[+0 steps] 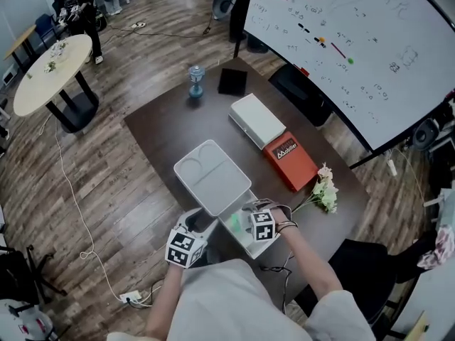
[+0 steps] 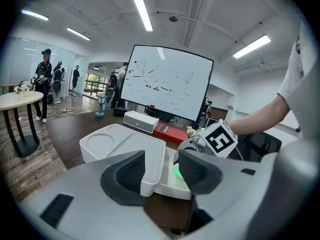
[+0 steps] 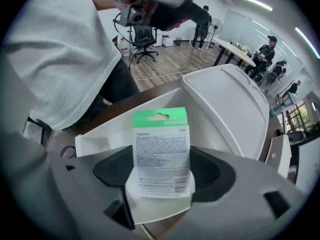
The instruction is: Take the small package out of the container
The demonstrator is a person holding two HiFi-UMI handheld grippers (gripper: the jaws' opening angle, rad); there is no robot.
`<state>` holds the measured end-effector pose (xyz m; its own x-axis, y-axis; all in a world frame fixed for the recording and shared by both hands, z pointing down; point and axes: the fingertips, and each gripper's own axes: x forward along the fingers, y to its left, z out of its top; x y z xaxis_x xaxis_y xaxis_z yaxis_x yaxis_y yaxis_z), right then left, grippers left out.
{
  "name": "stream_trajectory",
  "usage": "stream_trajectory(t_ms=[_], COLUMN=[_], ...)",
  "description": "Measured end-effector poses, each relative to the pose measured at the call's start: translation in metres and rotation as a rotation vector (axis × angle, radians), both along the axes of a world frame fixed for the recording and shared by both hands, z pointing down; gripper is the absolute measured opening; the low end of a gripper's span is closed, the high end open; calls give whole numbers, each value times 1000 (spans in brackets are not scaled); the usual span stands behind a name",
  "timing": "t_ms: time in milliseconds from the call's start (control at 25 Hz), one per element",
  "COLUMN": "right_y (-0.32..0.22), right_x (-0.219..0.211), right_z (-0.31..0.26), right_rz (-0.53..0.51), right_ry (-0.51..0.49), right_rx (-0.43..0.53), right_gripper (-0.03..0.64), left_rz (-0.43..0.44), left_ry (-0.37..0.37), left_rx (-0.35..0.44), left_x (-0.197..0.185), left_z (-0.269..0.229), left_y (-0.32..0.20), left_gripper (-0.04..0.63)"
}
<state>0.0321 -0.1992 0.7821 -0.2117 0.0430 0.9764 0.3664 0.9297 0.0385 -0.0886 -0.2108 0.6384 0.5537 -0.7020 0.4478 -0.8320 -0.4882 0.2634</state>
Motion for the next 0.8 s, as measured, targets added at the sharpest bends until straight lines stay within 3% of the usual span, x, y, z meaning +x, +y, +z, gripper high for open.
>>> stream_trajectory(t_ms=[400, 800], right_y=[-6, -18], right_x=[-6, -2], right_z=[-25, -47], right_rz=[432, 777], right_ry=[-219, -456], right_rx=[-114, -92], right_gripper=[351, 351], left_rz=[6, -1], left_ry=[13, 33], left_rx=[-31, -69], left_x=[13, 16], left_z=[8, 16], left_y=[2, 2], left_gripper=[202, 201])
